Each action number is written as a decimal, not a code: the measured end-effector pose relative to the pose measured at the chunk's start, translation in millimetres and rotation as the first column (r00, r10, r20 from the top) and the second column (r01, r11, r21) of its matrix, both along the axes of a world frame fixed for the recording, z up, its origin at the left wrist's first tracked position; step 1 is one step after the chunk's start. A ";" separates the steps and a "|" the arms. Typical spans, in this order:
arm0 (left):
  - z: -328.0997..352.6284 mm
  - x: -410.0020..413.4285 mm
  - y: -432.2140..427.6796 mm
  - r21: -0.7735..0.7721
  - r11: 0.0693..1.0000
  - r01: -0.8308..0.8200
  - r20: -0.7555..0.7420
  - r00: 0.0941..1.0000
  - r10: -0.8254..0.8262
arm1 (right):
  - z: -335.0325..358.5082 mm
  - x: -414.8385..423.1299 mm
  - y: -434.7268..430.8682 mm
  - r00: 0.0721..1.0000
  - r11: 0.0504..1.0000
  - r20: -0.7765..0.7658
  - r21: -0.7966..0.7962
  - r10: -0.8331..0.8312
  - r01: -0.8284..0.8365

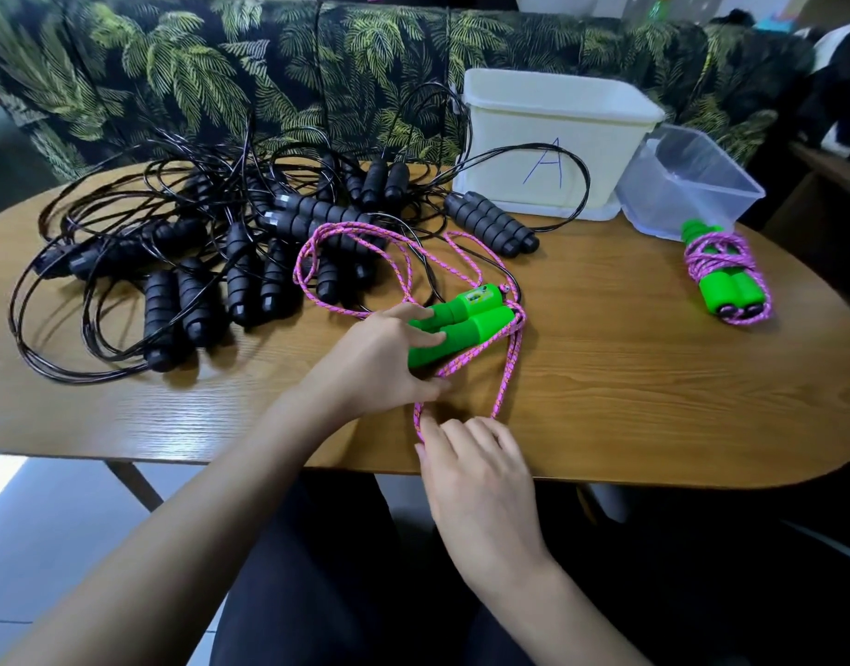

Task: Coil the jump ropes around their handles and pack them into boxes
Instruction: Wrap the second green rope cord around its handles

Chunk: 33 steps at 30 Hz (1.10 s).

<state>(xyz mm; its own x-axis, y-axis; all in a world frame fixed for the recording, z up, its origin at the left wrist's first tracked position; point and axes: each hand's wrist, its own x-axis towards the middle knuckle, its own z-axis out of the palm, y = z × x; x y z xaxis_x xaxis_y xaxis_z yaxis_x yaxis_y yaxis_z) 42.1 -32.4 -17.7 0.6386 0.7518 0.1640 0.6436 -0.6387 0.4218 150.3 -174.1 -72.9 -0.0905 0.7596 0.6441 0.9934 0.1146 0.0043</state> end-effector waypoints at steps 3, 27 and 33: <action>-3.6 -0.8 6.2 0.025 1.000 -0.002 0.054 0.999 0.001 | 5.6 18.3 3.2 0.997 0.997 0.007 0.010 0.075 -0.075; -45.1 -12.8 23.1 0.228 0.966 0.120 0.062 0.989 -0.138 | 29.1 211.4 62.5 0.975 0.915 -0.100 -0.335 0.201 -0.223; -15.9 -35.3 31.7 0.257 0.959 0.117 0.206 0.963 -0.173 | 33.3 224.6 79.1 0.945 0.882 -0.263 -0.372 0.197 -0.287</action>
<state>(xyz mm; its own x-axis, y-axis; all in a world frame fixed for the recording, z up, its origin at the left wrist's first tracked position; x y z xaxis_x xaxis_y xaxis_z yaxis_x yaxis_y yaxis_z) 6.8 -0.7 -33.6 0.6636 0.5742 0.4794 0.4431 -0.8181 0.3665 374.9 -95.0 -39.5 -0.2017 0.9276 0.3143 0.9061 0.2986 -0.2996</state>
